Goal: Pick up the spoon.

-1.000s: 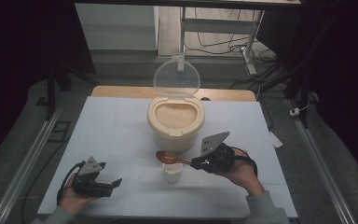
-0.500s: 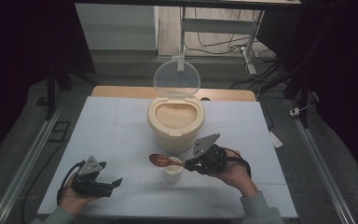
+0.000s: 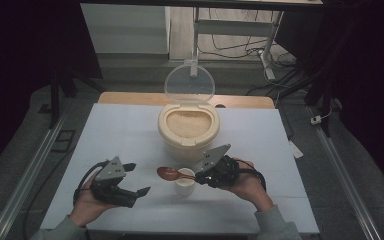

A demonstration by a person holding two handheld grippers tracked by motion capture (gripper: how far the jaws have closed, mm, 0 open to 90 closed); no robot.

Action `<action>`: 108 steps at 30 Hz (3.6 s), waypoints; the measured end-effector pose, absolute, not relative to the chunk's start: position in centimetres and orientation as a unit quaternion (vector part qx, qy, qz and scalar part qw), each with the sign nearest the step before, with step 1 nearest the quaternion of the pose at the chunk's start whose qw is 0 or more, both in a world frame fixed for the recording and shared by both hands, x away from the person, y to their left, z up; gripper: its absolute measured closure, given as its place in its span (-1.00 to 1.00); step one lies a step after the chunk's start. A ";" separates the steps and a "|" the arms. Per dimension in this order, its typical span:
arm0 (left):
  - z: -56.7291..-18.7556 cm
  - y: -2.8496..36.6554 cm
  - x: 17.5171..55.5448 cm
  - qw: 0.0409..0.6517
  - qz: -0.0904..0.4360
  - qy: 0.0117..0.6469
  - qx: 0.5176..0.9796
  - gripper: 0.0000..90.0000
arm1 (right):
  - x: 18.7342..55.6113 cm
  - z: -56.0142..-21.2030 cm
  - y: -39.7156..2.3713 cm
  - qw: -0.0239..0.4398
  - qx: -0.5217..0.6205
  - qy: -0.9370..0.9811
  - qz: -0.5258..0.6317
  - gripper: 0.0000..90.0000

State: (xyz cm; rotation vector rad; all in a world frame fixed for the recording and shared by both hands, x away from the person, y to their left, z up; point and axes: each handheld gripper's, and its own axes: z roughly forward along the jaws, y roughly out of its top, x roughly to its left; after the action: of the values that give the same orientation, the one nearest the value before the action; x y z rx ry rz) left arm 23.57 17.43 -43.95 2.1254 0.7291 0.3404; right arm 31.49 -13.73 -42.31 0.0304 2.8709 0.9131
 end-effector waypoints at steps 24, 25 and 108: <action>-42.3 9.0 28.0 0.338 0.078 0.186 0.919 -0.17 | 30.4 -42.5 -12.3 0.068 -0.019 0.949 0.306 0.78; -42.4 8.9 28.0 0.337 0.075 0.182 0.921 -0.17 | 30.4 -42.5 -12.3 0.068 -0.019 0.949 0.306 0.78; -43.5 7.9 26.8 0.380 0.194 0.172 0.888 0.76 | 30.3 -43.2 -16.4 0.028 0.398 0.752 0.525 0.11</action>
State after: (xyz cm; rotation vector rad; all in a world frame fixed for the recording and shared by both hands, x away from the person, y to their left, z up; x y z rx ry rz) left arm 26.80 7.91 -43.51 2.2676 0.4391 0.4958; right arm 30.31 -16.37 -43.20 1.2290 2.3220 1.6195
